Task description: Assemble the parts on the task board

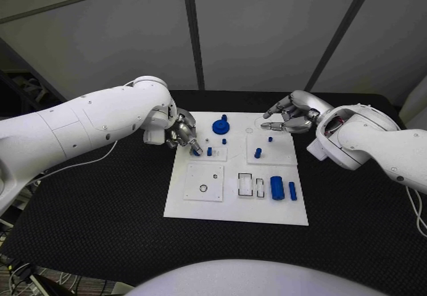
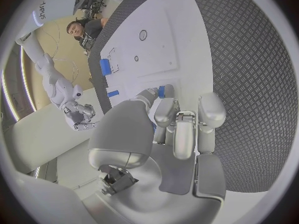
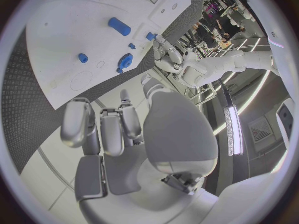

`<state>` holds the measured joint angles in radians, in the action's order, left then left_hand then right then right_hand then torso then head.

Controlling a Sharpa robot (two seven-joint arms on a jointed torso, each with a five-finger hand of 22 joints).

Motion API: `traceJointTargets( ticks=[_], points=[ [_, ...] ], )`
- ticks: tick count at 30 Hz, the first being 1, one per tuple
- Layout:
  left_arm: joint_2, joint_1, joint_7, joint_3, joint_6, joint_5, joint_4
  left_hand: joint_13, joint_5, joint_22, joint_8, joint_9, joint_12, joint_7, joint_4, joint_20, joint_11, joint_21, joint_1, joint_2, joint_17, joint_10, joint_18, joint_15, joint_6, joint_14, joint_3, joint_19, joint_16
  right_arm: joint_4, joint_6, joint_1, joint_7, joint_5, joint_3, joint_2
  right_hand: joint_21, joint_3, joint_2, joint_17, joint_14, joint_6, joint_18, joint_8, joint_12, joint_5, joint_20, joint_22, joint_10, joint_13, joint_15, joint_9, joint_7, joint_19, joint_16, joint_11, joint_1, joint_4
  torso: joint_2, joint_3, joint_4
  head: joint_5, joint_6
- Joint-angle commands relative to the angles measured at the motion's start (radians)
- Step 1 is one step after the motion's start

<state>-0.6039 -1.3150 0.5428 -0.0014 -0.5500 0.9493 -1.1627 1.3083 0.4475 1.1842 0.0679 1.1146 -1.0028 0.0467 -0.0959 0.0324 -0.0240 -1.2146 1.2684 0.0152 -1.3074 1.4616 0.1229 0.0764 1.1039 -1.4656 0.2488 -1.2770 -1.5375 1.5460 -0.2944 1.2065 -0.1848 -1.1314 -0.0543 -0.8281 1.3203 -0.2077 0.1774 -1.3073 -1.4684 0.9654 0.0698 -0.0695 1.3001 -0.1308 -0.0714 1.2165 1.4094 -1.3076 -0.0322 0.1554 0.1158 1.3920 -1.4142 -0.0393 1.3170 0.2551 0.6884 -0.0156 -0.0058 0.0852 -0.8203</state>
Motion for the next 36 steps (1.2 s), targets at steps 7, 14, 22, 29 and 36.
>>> traceJointTargets(
  ticks=[7, 14, 22, 29, 36],
  points=[
    [0.011, -0.003, -0.018, -0.001, -0.006, 0.083, 0.003, 0.088, 0.005, 0.003, 0.004, 0.002, 0.003, 0.006, 0.193, 0.001, 0.002, 0.001, -0.001, -0.008, -0.212, 0.026, -0.014, 0.002, 0.001, -0.091, 0.195, 0.005, 0.004, 0.0, 0.006, 0.002, 0.005, -0.002, -0.001, 0.002, -0.005, 0.002, -0.005, -0.018, -0.046, 0.009, 0.005, 0.002, 0.007, -0.006, 0.0, 0.001, 0.002, -0.035, -0.008, 0.001, 0.001, 0.002, 0.005, 0.005, -0.003, 0.006, 0.0, 0.0006, 0.0006, 0.001, -0.002],
    [0.016, -0.003, -0.016, -0.001, -0.002, 0.086, 0.007, 0.088, 0.006, 0.004, 0.004, 0.002, 0.002, 0.006, 0.194, 0.001, 0.002, 0.001, -0.001, -0.008, -0.213, 0.027, -0.015, 0.002, 0.001, -0.092, 0.196, 0.004, 0.003, 0.0, 0.006, 0.002, 0.005, -0.002, -0.001, 0.003, -0.005, 0.002, -0.005, -0.018, -0.046, 0.009, 0.005, 0.002, 0.007, -0.006, 0.0, 0.001, 0.002, -0.035, -0.008, 0.001, 0.001, 0.002, 0.005, 0.005, -0.003, 0.006, 0.0, -0.0004, -0.0001, 0.002, -0.003],
    [0.024, -0.003, -0.011, -0.004, -0.017, 0.087, 0.016, 0.088, 0.006, 0.006, 0.004, 0.002, 0.002, 0.006, 0.194, 0.001, 0.002, 0.0, -0.002, -0.008, -0.214, 0.027, -0.015, 0.002, 0.002, -0.092, 0.196, 0.004, 0.002, 0.0, 0.006, 0.002, 0.004, -0.002, -0.001, 0.002, -0.005, 0.002, -0.005, -0.018, -0.046, 0.009, 0.005, 0.002, 0.007, -0.006, 0.0, 0.001, 0.002, -0.035, -0.008, 0.001, 0.001, 0.002, 0.005, 0.005, -0.003, 0.006, 0.0, -0.0003, -0.0002, 0.001, -0.005],
    [0.028, -0.003, -0.009, -0.006, -0.026, 0.087, 0.023, 0.087, 0.006, 0.005, 0.004, 0.003, 0.004, 0.006, 0.194, 0.001, 0.002, 0.0, -0.002, -0.007, -0.213, 0.026, -0.015, 0.001, 0.002, -0.092, 0.196, 0.004, 0.003, 0.0, 0.006, 0.002, 0.004, -0.002, -0.001, 0.002, -0.005, 0.002, -0.005, -0.018, -0.046, 0.009, 0.005, 0.002, 0.007, -0.006, 0.0, 0.001, 0.002, -0.035, -0.008, 0.001, 0.001, 0.002, 0.005, 0.005, -0.003, 0.006, -0.001, -0.0001, 0.0006, 0.001, -0.006],
    [0.035, -0.003, -0.009, -0.01, -0.026, 0.087, 0.029, 0.087, 0.006, 0.005, 0.004, 0.003, 0.004, 0.006, 0.194, 0.001, 0.002, 0.0, -0.002, -0.007, -0.213, 0.026, -0.015, 0.001, 0.002, -0.092, 0.196, 0.004, 0.003, 0.001, 0.006, 0.002, 0.004, -0.002, -0.001, 0.002, -0.005, 0.002, -0.005, -0.018, -0.046, 0.009, 0.005, 0.002, 0.007, -0.006, 0.0, 0.001, 0.002, -0.035, -0.008, 0.001, 0.001, 0.002, 0.005, 0.005, -0.003, 0.006, -0.001, 0.0002, -0.0001, 0.001, -0.007]
  ],
)
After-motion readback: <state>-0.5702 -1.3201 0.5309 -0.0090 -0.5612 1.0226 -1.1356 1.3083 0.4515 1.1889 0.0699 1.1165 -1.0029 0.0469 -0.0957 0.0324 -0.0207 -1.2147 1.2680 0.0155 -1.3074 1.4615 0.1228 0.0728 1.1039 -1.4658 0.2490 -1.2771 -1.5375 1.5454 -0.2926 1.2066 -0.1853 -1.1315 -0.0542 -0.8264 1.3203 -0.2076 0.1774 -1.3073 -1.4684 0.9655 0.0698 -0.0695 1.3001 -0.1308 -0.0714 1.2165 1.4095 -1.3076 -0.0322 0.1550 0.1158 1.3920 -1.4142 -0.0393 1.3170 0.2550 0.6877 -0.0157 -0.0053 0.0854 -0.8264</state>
